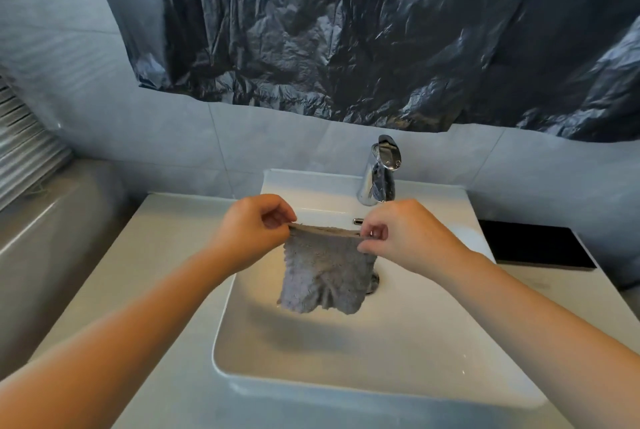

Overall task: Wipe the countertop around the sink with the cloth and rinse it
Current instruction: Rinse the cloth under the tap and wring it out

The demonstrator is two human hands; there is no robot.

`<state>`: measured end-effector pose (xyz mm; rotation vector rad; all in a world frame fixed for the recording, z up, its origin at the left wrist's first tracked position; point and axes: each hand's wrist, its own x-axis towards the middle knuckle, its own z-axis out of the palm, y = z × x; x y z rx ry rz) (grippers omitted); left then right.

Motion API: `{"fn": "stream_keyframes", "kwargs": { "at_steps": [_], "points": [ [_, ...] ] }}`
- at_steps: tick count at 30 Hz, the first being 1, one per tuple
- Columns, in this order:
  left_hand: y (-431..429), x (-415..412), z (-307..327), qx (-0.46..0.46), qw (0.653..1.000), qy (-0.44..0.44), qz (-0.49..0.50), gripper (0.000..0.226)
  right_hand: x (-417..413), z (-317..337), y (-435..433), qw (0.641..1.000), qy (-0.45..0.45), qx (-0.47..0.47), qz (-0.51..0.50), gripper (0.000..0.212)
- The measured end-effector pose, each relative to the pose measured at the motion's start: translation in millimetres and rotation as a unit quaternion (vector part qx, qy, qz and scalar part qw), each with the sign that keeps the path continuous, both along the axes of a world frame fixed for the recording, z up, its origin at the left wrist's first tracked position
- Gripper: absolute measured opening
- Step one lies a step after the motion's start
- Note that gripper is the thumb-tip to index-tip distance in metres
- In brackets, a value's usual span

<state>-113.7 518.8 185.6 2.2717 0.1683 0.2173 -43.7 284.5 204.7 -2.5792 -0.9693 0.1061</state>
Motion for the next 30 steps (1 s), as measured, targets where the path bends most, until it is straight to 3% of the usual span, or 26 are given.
{"fn": "stream_keyframes", "kwargs": {
  "at_steps": [6,8,11,15,19,22,26,30],
  "points": [
    [3,-4,7,-0.002,0.999,-0.007,-0.034,0.024,-9,-7,4,0.987,-0.003,-0.151,0.063,0.012],
    [7,-3,7,0.012,0.999,0.000,-0.036,0.023,-9,-6,4,0.989,0.000,-0.130,0.063,0.015],
    [13,0,3,0.029,0.999,0.015,-0.034,0.023,-11,-5,4,0.999,0.042,0.016,-0.008,0.021],
    [15,0,-4,-0.080,0.995,0.054,-0.001,0.021,-18,-11,7,0.966,0.175,0.167,-0.090,0.024],
    [16,-2,-16,-0.220,0.962,0.159,-0.008,0.019,-15,-20,3,0.960,0.253,0.096,-0.066,0.009],
    [15,-5,-31,-0.259,0.935,0.242,-0.011,0.017,-16,-32,-1,0.931,0.355,0.065,-0.056,0.010],
    [10,3,-52,-0.224,0.934,0.278,-0.002,0.015,-6,-62,-5,0.925,0.361,0.055,-0.102,0.012],
    [-3,24,-87,-0.036,0.970,0.240,-0.027,0.018,5,-109,3,0.963,0.246,-0.027,-0.109,0.010]
  ]
}}
